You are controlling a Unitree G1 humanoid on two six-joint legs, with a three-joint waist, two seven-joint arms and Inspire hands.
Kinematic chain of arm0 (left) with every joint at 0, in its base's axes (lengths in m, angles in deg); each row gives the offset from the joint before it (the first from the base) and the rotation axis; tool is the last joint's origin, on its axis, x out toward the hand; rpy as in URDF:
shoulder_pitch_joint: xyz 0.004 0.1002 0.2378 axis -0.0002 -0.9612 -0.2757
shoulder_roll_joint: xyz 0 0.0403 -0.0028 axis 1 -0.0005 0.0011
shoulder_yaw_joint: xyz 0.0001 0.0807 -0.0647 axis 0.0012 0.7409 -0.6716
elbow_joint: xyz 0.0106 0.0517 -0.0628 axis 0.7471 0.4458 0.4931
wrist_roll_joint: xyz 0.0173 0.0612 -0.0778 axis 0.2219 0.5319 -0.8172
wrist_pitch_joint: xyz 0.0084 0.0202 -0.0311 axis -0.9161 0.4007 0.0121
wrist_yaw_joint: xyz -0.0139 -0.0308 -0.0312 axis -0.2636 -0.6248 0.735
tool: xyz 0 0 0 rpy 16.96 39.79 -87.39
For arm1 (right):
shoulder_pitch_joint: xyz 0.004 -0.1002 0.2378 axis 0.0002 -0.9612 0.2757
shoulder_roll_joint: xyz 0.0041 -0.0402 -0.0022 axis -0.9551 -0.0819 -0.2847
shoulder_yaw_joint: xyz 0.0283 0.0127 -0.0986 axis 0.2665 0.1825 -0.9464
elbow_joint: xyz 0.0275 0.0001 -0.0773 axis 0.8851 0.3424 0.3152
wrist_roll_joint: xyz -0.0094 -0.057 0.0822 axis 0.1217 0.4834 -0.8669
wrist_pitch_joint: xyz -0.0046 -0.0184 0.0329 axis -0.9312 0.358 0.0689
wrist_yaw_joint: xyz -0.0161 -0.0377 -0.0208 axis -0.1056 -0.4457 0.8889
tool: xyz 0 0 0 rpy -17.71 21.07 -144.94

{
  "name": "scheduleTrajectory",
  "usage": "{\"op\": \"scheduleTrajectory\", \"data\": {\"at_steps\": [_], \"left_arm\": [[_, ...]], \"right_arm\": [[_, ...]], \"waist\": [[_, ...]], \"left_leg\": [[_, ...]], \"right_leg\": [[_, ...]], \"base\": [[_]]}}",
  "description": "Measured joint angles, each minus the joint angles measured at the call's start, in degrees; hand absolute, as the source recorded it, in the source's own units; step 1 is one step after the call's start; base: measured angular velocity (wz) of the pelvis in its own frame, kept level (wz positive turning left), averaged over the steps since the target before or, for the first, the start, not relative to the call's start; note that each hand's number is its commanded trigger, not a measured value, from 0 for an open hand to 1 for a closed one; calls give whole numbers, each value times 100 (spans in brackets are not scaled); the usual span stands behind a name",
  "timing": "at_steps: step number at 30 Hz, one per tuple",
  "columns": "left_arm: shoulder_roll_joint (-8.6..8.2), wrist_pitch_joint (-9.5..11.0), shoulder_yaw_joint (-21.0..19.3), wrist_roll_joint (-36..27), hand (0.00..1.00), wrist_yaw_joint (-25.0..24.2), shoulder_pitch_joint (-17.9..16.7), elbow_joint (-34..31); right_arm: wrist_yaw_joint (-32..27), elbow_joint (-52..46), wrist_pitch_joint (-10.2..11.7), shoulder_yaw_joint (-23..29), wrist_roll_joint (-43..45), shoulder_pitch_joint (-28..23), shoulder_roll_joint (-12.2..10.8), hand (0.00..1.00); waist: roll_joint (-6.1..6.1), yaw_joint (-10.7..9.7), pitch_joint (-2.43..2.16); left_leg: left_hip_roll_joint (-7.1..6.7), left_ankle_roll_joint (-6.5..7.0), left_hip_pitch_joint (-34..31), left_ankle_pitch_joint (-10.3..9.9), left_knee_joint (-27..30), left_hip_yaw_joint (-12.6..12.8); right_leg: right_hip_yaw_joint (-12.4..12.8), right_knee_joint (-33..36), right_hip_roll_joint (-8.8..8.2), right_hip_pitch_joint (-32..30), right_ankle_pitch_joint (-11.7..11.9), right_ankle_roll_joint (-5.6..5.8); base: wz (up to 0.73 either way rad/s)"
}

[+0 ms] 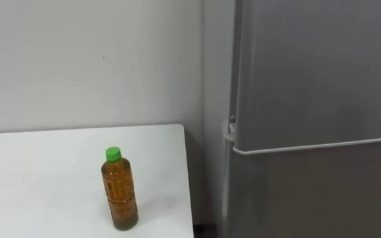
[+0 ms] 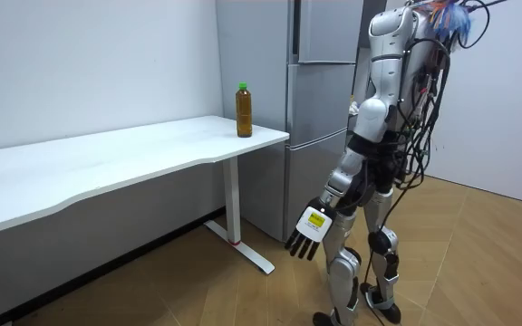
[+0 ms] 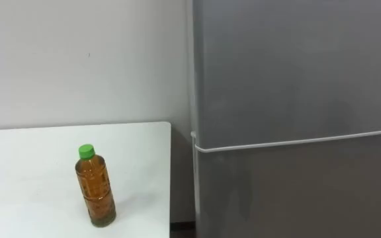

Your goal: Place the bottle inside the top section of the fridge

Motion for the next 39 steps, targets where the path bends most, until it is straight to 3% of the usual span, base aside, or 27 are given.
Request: {"op": "scheduleTrajectory", "data": {"at_steps": [21, 26, 28, 32, 35, 39], "left_arm": [[-3, -7, -57, -28, 0, 284, -72, 36], [6, -23, -472, -71, 0, 475, -104, -75], [37, -19, -743, -205, 0, 657, -60, -272], [122, 4, -915, -256, 0, 923, 57, -543], [145, 53, -1175, -473, 0, 1215, 108, -1099], [192, 124, -1261, -852, 0, 1675, 177, -1678]], "right_arm": [[7, 38, 33, -5, 144, 14, 2, 0], [57, 38, 30, 111, 181, -3, 13, 0], [51, 39, 31, 112, 168, -1, 33, 0], [60, 58, 36, 112, 182, -5, 65, 0], [51, 48, 41, 274, 187, -62, 77, 0], [44, -25, 44, 331, 197, -118, 165, 0]], "waist": [[3, 29, 16], [62, 32, -3], [105, 41, 9], [160, 123, 22], [215, 175, 24], [308, 164, 1]], "left_leg": [[-11, 2, 73, -2, -10, -11], [-6, 2, 94, -2, 19, -11], [-6, 2, 97, -3, 2, -14], [-12, 4, 135, -4, -2, -15], [-12, 3, 118, -3, 8, -33], [-14, 5, 107, -4, 10, -32]], "right_leg": [[36, -6, -4, 81, 0, 1], [35, 4, -4, 86, 0, 1], [31, 8, -4, 133, 0, 0], [42, 0, -7, 175, 0, 0], [25, -7, -3, 161, 0, 1], [55, -13, -3, 151, -1, 2]], "base": [[1], [0], [0], [0], [4], [0]]}}
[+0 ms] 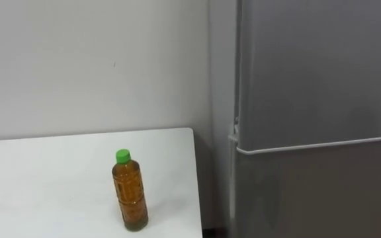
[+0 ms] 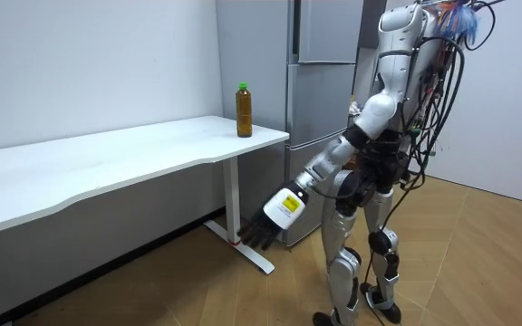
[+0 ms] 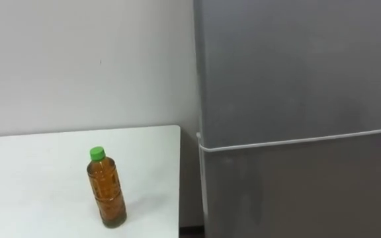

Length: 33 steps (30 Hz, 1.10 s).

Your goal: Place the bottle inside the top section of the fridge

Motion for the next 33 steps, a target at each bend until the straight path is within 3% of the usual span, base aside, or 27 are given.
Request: {"op": "scheduleTrajectory", "data": {"at_steps": [2, 8, 16, 20, 23, 27, 33], "left_arm": [[19, 4, 0, -84, 0, 107, 58, -151], [57, 52, -141, -97, 0, 531, 83, -1481], [116, 97, -235, 64, 0, 893, 78, -3738], [138, 98, -227, 75, 0, 881, 100, -4600], [141, 92, -232, 468, 0, 823, 152, -5264], [156, 38, -236, 852, 0, 595, 496, -5825], [168, 29, -119, 708, 0, 291, 1076, -6419]], "right_arm": [[7, -28, 0, 0, 46, 0, 34, 0], [-57, -283, 28, 51, 162, -101, 8, 0], [-53, -308, 65, 231, 221, -166, -52, 0], [-46, -309, 66, 231, 221, -147, -65, 0], [-48, -308, 65, 239, 228, -166, -118, 0], [-17, -309, 63, 236, 249, -159, -160, 0], [76, -292, 61, 221, 252, -95, -174, 0]], "waist": [[22, 4, -5], [36, 37, -27], [-6, 35, -61], [23, -10, -45], [19, -31, -18], [-11, -36, -9], [-14, -174, 1]], "left_leg": [[0, 0, 1, 1, -1, 1], [-3, -1, 7, 2, -1, -17], [-22, 0, 1, 2, 33, -130], [-31, 1, -13, 3, 48, -142], [-27, 1, -12, 3, 38, -148], [-27, 1, -22, 4, 43, -148], [-29, 2, -101, 3, 95, -164]], "right_leg": [[-3, 2, 1, 3, 0, 0], [-29, 1, 3, 4, 0, 0], [-7, 4, 5, 18, 1, -1], [-31, 4, 0, 25, 0, -1], [-6, 3, 6, 21, 0, 0], [6, 3, 6, 28, 0, 0], [-3, 4, 6, -40, 0, 0]], "base": [[0], [0], [5], [3], [0], [0], [2]]}}
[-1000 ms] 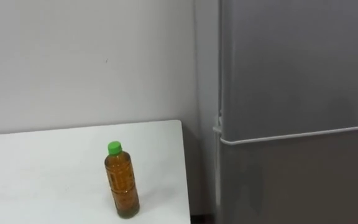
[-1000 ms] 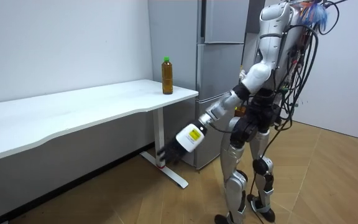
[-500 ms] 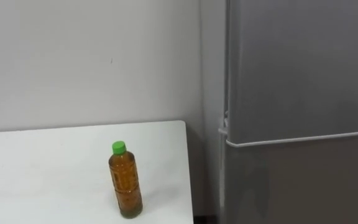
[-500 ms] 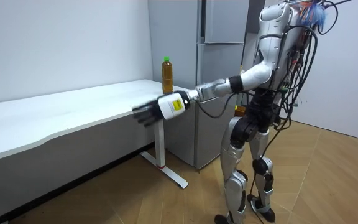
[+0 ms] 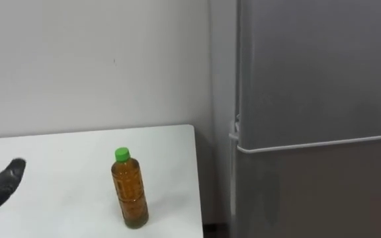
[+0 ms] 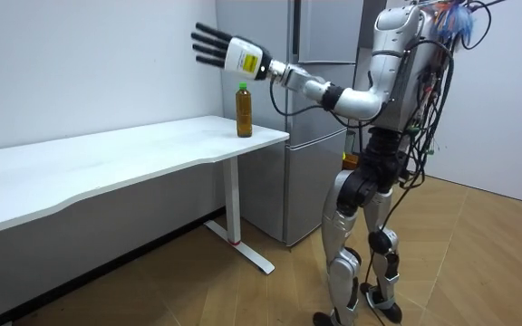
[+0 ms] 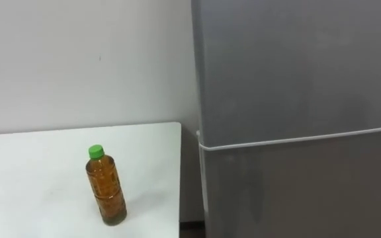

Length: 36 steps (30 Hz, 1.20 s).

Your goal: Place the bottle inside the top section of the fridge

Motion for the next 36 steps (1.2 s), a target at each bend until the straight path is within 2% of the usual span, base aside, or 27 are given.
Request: {"op": "scheduleTrajectory", "data": {"at_steps": [3, 5, 8, 10, 15, 25, 33, 36], "left_arm": [[0, -10, 156, 1, 0, -238, 304, 1], [0, -70, 168, 0, 0, -418, 380, 1], [-2, -220, 416, -116, 0, -671, 483, -45], [-3, -408, 652, -103, 0, -929, 485, -264], [-11, -662, 1082, -69, 0, -1406, 683, -475], [-169, -934, 1516, -111, 0, -2327, 1340, -598], [-214, -1000, 1863, -114, 0, -2781, 1476, -704], [-214, -1021, 2004, -108, 0, -2940, 1475, -673]], "right_arm": [[7, 22, -8, 1, 14, 25, 0, 0], [7, 22, -27, 1, 24, 39, -5, 0], [6, 18, -85, -17, 28, 94, -8, 0], [1, -88, -127, -19, 149, 125, -13, 0], [-12, -155, -127, -73, 196, 118, -9, 0], [-9, -132, -179, -236, 160, 144, 10, 0], [-3, -120, -238, -241, 72, 228, 3, 0], [-5, -115, -239, -243, 40, 232, 3, 0]], "waist": [[-6, -88, 22], [-3, -167, 20], [-25, -280, 30], [-20, -314, 14], [28, -443, -14], [51, -518, -20], [81, -704, -33], [83, -772, -9]], "left_leg": [[0, 1, 8, 1, -7, 0], [0, 1, 22, 1, -6, 3], [-2, 1, 1, 1, 2, 15], [-1, 2, -76, 1, 8, 19], [1, 4, -96, 3, 29, 24], [14, 5, -38, 5, -1, 95], [14, 5, 5, 5, -6, 138], [13, 8, 13, 6, -2, 158]], "right_leg": [[-1, -2, 0, 44, 0, 0], [1, -1, 0, 49, 0, 0], [1, -1, -3, 44, 0, 0], [8, 2, -3, -41, 0, 0], [8, 0, -3, -59, 0, 0], [28, -1, -7, -43, 0, 0], [140, 0, -7, -31, 0, 0], [172, 0, -10, -33, 0, 0]], "base": [[0], [0], [0], [0], [0], [-2], [-3], [-4]]}}
